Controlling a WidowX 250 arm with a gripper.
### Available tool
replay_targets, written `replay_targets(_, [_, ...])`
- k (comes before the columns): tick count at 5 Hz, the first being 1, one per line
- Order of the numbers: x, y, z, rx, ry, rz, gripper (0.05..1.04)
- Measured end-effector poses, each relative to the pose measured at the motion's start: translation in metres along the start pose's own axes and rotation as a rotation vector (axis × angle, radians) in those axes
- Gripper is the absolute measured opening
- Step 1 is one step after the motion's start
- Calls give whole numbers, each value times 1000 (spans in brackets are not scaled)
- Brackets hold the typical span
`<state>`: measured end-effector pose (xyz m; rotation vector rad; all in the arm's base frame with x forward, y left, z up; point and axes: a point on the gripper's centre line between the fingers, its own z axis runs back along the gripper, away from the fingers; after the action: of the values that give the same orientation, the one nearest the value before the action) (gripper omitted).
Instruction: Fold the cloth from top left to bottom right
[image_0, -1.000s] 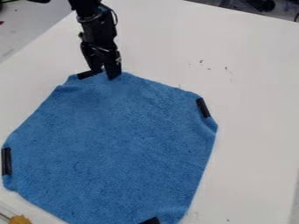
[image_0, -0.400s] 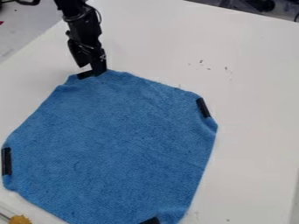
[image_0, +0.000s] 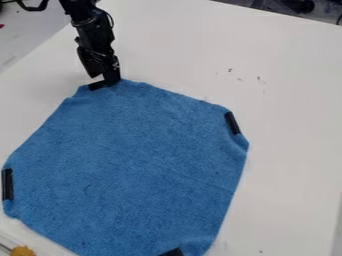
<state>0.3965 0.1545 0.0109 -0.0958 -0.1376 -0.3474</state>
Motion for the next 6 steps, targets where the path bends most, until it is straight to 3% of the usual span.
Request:
replay_targets(2, [-1,3,-1,-18,9,-9,385])
replay_targets(3, [0,3,-1,-20,5,-17,170])
replay_targets(4, [0,2,0,-7,23,-35,72])
replay_targets(5, [3,-1,14,34,65,-79,58])
replay_targets(6, [15,-11,65,147,45,-110,58])
